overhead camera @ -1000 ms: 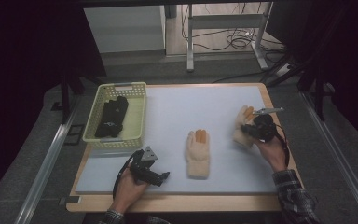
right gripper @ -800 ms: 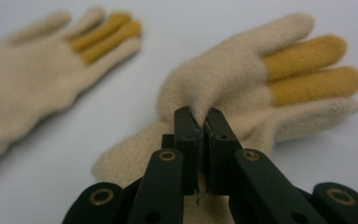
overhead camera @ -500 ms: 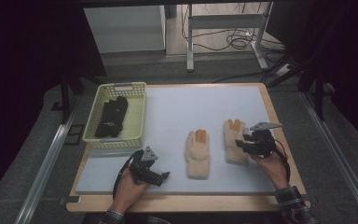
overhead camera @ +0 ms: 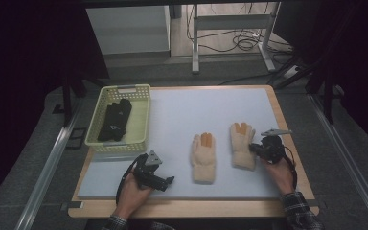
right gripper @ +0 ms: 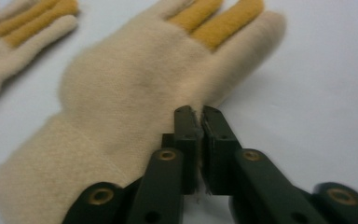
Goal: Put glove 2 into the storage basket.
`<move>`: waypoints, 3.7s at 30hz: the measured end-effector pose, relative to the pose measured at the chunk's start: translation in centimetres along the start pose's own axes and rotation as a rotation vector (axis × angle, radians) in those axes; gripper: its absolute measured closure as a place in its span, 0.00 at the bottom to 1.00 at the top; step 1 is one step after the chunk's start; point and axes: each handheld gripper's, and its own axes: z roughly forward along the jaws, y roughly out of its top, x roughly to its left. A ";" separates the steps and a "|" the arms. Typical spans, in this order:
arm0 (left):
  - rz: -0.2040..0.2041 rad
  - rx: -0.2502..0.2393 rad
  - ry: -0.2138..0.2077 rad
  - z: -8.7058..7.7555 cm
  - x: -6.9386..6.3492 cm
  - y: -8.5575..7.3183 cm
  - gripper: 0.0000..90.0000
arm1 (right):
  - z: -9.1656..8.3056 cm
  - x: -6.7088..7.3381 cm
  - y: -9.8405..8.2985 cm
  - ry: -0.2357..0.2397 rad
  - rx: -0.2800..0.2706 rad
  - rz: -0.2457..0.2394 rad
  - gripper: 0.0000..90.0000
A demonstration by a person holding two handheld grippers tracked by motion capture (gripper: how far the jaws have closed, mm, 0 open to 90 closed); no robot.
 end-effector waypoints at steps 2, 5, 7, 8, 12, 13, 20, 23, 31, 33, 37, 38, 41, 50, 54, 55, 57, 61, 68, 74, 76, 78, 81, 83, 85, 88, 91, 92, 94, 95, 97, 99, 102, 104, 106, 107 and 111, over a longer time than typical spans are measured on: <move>0.000 0.000 0.000 0.0 0.0 0.0 0.01 | -0.2 0.4 0.3 -0.021 0.013 -0.019 0.96; 0.000 0.000 0.000 0.0 0.0 0.0 0.01 | -1.2 0.4 0.8 -0.025 0.004 -0.028 0.96; 0.000 0.001 0.000 0.0 0.0 0.0 0.01 | -2.0 0.3 1.3 -0.038 -0.007 -0.031 0.96; 0.000 0.001 0.000 0.0 0.0 0.0 0.01 | -2.6 0.2 1.6 -0.045 -0.011 -0.035 0.96; 0.000 0.000 0.000 0.0 0.0 0.0 0.01 | -4.9 -0.1 2.8 -0.079 -0.024 -0.043 0.96; 0.003 0.003 0.000 0.0 0.0 0.0 0.01 | -5.3 -0.1 3.0 -0.084 -0.028 -0.046 0.96; 0.003 0.003 0.000 0.0 0.0 0.0 0.01 | -6.2 2.0 4.9 -0.040 -0.036 -0.089 0.95; 0.004 0.004 0.000 0.0 0.0 0.0 0.01 | -4.7 3.6 5.5 -0.007 -0.020 -0.129 0.94; 0.004 0.003 0.000 0.0 0.0 0.0 0.01 | -1.0 7.9 6.9 0.094 -0.006 -0.194 0.78; 0.007 0.003 0.001 0.0 0.1 0.0 0.01 | -1.0 8.5 7.2 0.092 -0.016 -0.216 0.76; 0.004 0.003 0.001 0.0 0.0 0.0 0.01 | -1.3 8.1 7.1 0.084 -0.019 -0.217 0.75; 0.004 0.003 0.000 0.0 0.0 0.0 0.01 | -1.4 7.8 6.9 0.081 -0.018 -0.213 0.75; 0.004 0.004 0.000 0.0 0.0 0.0 0.01 | -1.6 6.5 5.9 0.081 -0.013 -0.193 0.73; 0.000 0.000 0.000 0.0 0.0 0.0 0.01 | -0.9 4.5 3.3 0.099 0.011 -0.199 0.55; 0.000 0.000 0.000 0.0 0.0 0.0 0.01 | 0.1 4.5 2.6 0.123 0.021 -0.222 0.49; 0.000 0.000 0.000 0.0 0.0 0.0 0.01 | 0.4 4.5 2.5 0.127 0.026 -0.226 0.48; 0.000 0.000 0.000 0.0 0.0 0.0 0.01 | 1.0 4.5 2.2 0.139 0.035 -0.239 0.48; 0.000 0.000 0.000 0.0 0.0 0.0 0.01 | 1.7 4.7 1.8 0.114 0.055 -0.253 0.57; 0.000 0.001 0.000 0.0 0.0 0.0 0.01 | 0.4 5.8 1.7 -0.011 0.079 -0.141 0.65; 0.000 0.000 0.000 0.0 0.0 0.0 0.01 | -0.6 6.9 0.4 -0.041 0.039 -0.125 0.47; 0.000 0.000 0.000 0.0 0.0 0.0 0.01 | -0.9 6.3 0.7 -0.019 0.028 -0.161 0.44; 0.000 0.001 -0.001 0.0 0.0 0.0 0.01 | -1.1 5.7 1.0 0.014 0.034 -0.193 0.43; 0.000 0.001 -0.001 0.0 0.0 0.0 0.01 | -1.2 4.7 1.4 0.082 0.045 -0.245 0.42; 0.000 0.001 -0.001 0.0 0.0 0.0 0.01 | -1.0 4.0 1.5 0.123 0.052 -0.273 0.42; 0.000 0.001 -0.001 0.0 0.0 0.0 0.01 | -0.7 3.7 1.6 0.170 0.059 -0.290 0.42; -0.001 0.000 0.000 0.0 0.0 0.0 0.01 | -0.1 3.7 1.7 0.185 0.081 -0.341 0.42; 0.000 0.001 -0.001 0.0 0.0 0.0 0.01 | 0.6 3.9 1.7 0.183 0.103 -0.387 0.45; 0.000 0.001 -0.001 0.0 0.0 0.0 0.01 | 0.8 4.0 1.7 0.190 0.110 -0.394 0.50; 0.000 0.001 -0.001 0.0 0.0 0.0 0.01 | 0.9 4.1 1.7 0.190 0.116 -0.385 0.58; 0.000 0.001 -0.001 0.0 0.0 0.0 0.01 | 0.9 4.1 1.8 0.188 0.120 -0.367 0.61; -0.001 0.000 -0.001 0.0 0.0 0.0 0.01 | 0.8 4.2 1.8 0.182 0.123 -0.343 0.65; -0.001 0.000 0.000 0.0 0.0 0.0 0.01 | 0.6 4.2 1.8 0.175 0.120 -0.312 0.67; -0.001 0.000 -0.001 0.0 0.0 0.0 0.01 | 0.0 4.2 1.9 0.173 0.101 -0.275 0.67; -0.001 0.000 -0.001 0.0 0.0 0.0 0.01 | -0.6 4.2 2.2 0.174 0.087 -0.250 0.67; 0.000 0.000 0.000 0.0 0.0 0.0 0.01 | -1.1 4.3 2.5 0.175 0.073 -0.231 0.67; -0.001 0.000 -0.001 0.0 0.0 0.0 0.01 | -1.5 4.4 2.7 0.174 0.064 -0.223 0.67; 0.000 0.001 -0.001 0.0 0.0 0.0 0.01 | -2.6 5.2 3.4 0.179 0.034 -0.208 0.67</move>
